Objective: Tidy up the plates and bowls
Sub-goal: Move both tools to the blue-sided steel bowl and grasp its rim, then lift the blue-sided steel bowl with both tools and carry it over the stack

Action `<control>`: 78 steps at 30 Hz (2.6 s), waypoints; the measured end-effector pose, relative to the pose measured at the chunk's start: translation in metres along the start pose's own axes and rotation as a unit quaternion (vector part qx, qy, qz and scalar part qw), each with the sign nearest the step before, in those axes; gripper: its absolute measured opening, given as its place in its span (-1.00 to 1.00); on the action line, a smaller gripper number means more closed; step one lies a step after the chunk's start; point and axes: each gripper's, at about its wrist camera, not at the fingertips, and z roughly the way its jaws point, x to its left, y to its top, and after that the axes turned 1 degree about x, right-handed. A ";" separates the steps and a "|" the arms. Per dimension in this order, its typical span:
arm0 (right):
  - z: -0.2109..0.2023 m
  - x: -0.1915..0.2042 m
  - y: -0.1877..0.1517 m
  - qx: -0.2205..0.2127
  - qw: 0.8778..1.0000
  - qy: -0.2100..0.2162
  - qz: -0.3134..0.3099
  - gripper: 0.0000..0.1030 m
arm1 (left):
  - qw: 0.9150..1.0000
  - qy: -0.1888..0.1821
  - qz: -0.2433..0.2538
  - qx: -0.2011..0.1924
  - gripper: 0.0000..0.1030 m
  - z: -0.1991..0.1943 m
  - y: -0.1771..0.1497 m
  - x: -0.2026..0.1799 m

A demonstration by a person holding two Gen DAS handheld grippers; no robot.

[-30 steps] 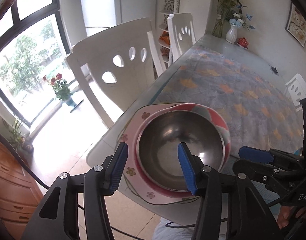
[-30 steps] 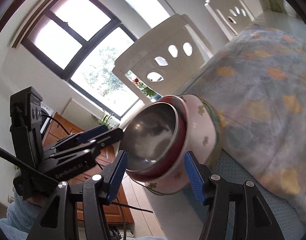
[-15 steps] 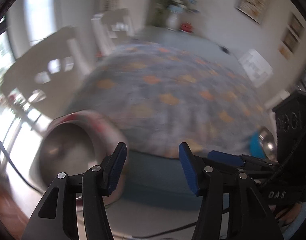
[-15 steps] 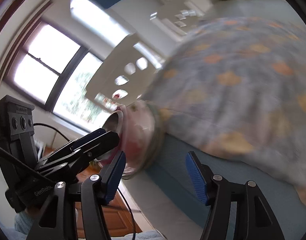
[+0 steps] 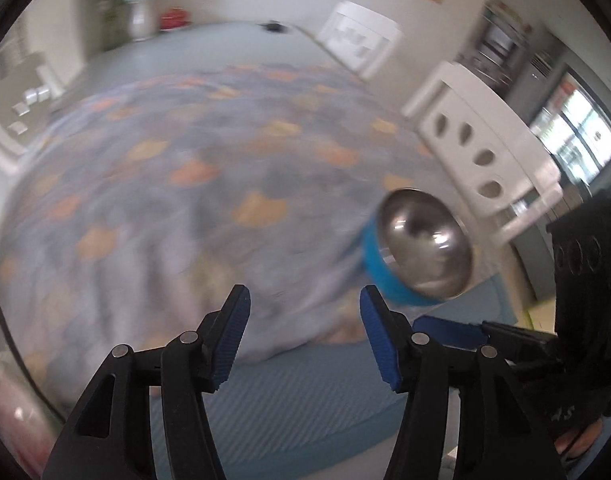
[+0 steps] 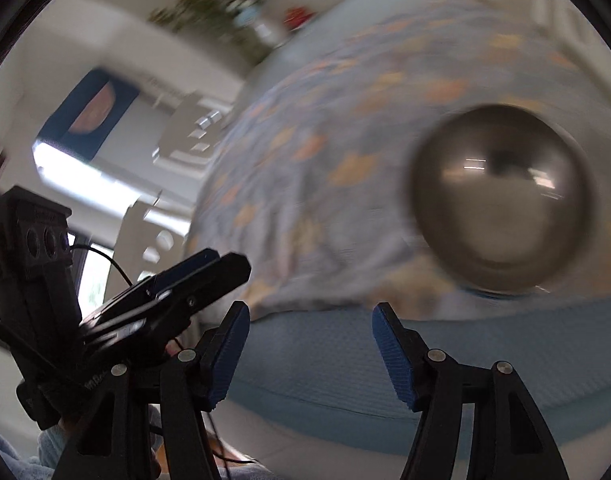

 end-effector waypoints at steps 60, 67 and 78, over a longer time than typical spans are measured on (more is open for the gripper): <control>-0.003 0.078 0.017 -0.103 0.982 -0.030 -0.155 -0.45 | 0.990 0.059 -0.119 -0.050 -0.27 -0.059 -0.032 0.058; 0.042 0.152 0.008 -0.046 0.965 0.042 -0.256 -0.45 | 0.962 0.128 -0.217 -0.104 -0.26 -0.116 -0.073 0.109; 0.099 0.236 -0.021 0.033 0.930 0.128 -0.343 -0.45 | 0.917 0.217 -0.306 -0.134 -0.26 -0.168 -0.131 0.162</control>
